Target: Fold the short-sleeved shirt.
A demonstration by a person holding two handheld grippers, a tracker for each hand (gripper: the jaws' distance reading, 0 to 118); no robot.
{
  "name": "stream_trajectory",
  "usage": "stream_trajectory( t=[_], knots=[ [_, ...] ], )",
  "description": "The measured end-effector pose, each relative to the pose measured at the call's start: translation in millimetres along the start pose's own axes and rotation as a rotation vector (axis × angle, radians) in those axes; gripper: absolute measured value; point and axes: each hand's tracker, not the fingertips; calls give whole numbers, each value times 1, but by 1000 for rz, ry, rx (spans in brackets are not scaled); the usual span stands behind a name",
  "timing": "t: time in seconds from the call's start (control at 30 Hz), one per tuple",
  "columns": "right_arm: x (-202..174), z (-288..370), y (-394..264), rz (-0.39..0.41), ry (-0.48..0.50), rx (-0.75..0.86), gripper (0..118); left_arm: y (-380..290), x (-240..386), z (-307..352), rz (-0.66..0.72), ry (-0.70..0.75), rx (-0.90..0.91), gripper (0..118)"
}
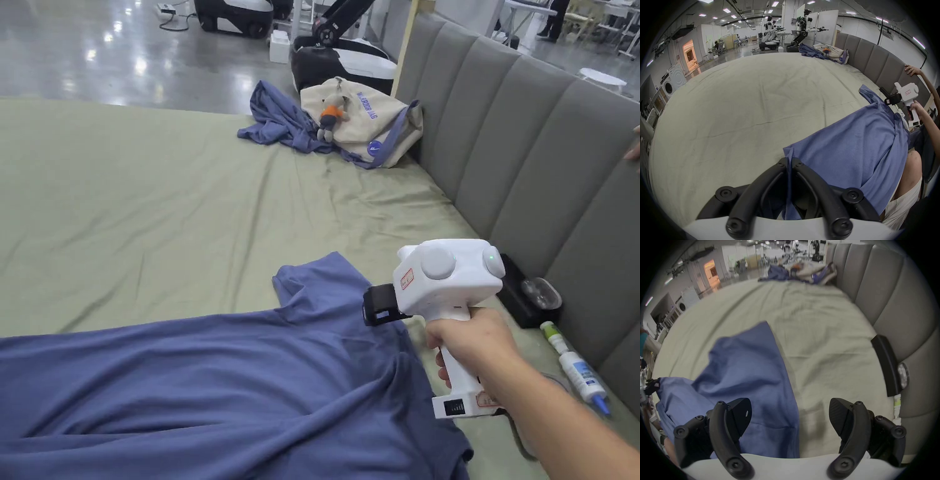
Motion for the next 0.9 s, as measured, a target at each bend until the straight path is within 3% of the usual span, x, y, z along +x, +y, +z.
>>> stream_trajectory(
  t=[0.13, 0.27, 0.4, 0.47, 0.57, 0.6, 0.63, 0.9],
  knots=[
    [2, -5, -7, -48, 41, -28, 102, 2, -1, 0, -4, 0, -9, 6],
    [-4, 0, -13, -21, 39, -28, 95, 4, -6, -2, -7, 0, -20, 6],
    [-8, 2, -10, -21, 35, -38, 78, 4, -5, -3, 0, -3, -24, 6],
    [-11, 3, -11, -13, 31, -33, 76, 4, -4, -3, 1, -3, -25, 6],
    [-9, 6, -11, -27, 61, -13, 37, 3, -4, -4, 2, -9, -30, 6],
    [-6, 7, -11, -62, 93, 5, 17, 3, -4, -4, 2, -8, -30, 6],
    [-2, 8, -12, -91, 125, 16, 12, 3, -5, -5, 4, -8, -32, 6],
    [19, 24, -13, -93, 260, 50, 7, 12, -23, 1, 67, -48, -7, 6]
  ],
)
